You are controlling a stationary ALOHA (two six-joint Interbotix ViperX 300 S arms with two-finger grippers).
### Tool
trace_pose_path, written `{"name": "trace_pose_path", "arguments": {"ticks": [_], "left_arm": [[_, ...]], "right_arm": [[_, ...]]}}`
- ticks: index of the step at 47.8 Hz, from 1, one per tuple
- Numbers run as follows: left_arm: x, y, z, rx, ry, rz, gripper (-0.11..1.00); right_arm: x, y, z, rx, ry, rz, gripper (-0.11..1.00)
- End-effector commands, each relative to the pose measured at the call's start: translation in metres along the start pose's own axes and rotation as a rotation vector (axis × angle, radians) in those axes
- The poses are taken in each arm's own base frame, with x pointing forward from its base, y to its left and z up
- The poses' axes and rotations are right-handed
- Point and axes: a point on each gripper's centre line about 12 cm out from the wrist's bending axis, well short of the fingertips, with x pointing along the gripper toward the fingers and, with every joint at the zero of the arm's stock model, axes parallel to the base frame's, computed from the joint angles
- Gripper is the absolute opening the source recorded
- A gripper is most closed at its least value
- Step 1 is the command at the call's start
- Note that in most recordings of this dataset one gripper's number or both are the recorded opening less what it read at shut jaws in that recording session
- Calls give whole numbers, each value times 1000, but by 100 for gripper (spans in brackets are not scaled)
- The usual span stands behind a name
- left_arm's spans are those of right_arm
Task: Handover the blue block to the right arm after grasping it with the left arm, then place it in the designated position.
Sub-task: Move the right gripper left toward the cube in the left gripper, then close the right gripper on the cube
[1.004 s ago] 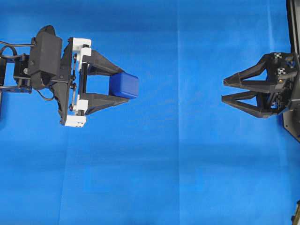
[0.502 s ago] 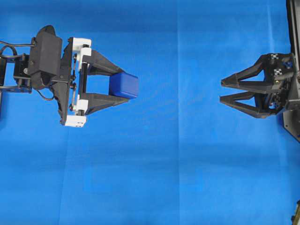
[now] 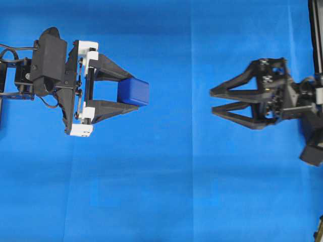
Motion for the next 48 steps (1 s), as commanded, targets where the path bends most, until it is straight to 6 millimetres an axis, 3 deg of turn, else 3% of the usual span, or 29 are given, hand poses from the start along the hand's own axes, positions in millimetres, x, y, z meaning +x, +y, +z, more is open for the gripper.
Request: {"name": "trace_pose_path", "arguments": {"ticks": [1,21,48], "left_arm": [[-3,0,11,-3,-34,1,49],[-3,0,10,-3,-28,1,49],[-3,0,9,-6,-17,2,49]], "right_arm": [[16,-13,4,0,-13,-18,93],[76,-32,6,-24,-26,-10,93],[120,-47,0,-86,-20,-11,93]]}}
